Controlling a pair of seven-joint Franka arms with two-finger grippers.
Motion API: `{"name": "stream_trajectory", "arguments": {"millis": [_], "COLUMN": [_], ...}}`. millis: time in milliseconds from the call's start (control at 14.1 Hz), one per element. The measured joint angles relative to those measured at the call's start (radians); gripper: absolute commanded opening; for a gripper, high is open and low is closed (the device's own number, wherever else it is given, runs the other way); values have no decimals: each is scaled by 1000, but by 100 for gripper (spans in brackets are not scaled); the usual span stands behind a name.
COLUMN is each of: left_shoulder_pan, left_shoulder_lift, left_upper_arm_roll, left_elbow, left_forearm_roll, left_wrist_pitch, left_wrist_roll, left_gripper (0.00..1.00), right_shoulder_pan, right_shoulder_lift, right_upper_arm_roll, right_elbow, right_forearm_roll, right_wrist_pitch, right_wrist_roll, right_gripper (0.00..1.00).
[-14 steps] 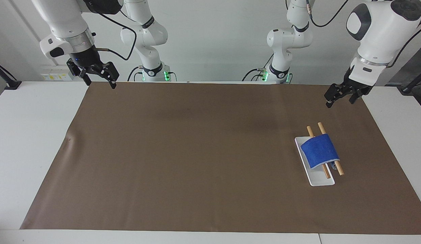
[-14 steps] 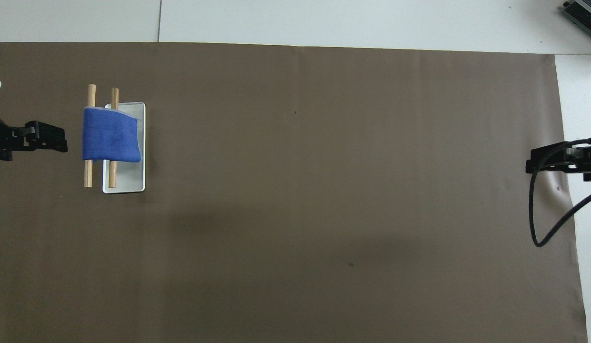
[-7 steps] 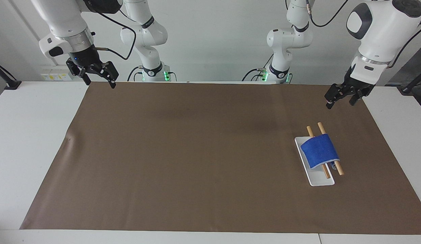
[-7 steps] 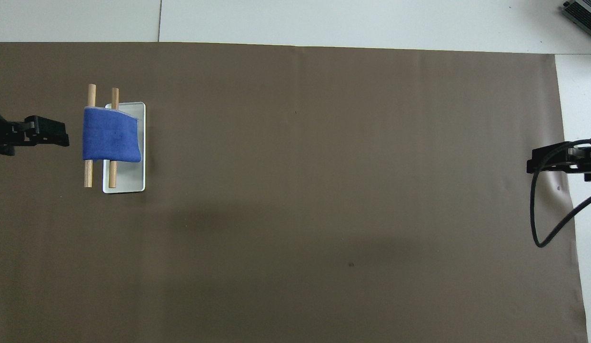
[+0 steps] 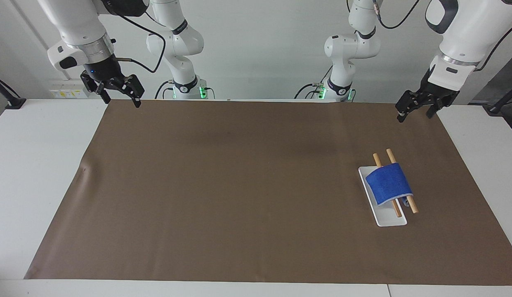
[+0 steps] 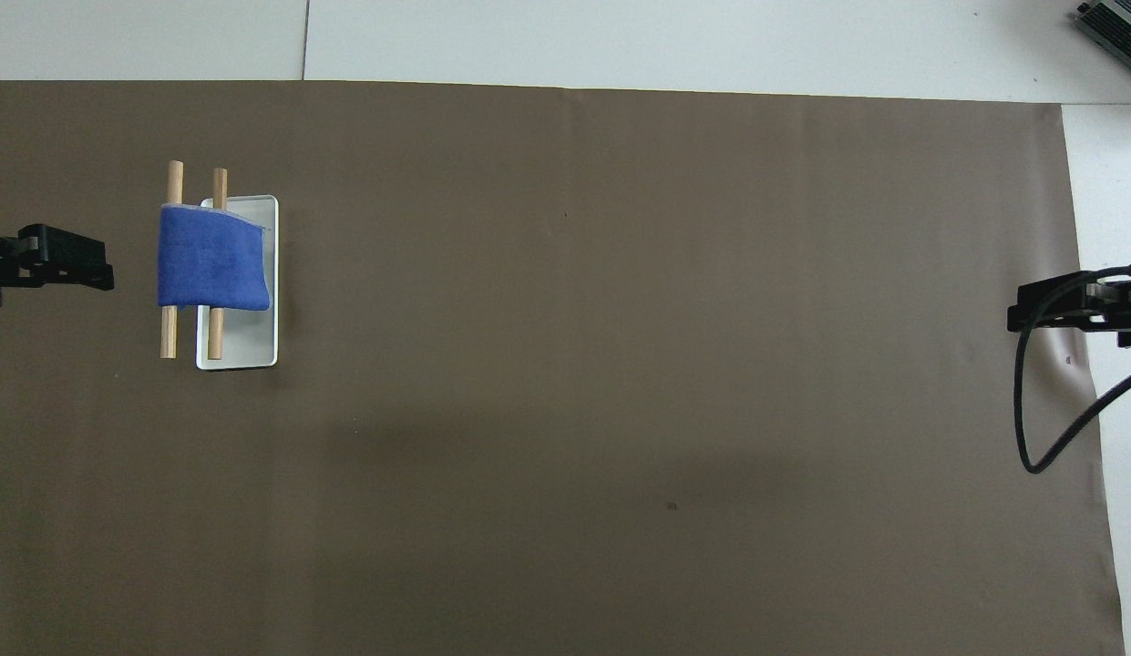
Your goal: Right arm passes towel to left arm to hang
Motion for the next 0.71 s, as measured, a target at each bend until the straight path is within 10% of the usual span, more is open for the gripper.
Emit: {"name": "stream_trajectory", "arguments": {"millis": [709], "left_shoulder_pan": [0], "left_shoulder_lift": [0], "left_upper_arm_roll": [-8], "left_elbow": [1], "left_forearm_roll": [0], "left_wrist_pitch": [-10], "left_wrist_roll": [0], "left_gripper": [100], "right_shoulder_pan": [0], "right_shoulder_lift": [0], "right_upper_arm_roll": [0], "right_elbow": [0], "right_forearm_roll": [0], "right_wrist_pitch": [0], "right_wrist_roll": [0], "right_gripper": [100]}}
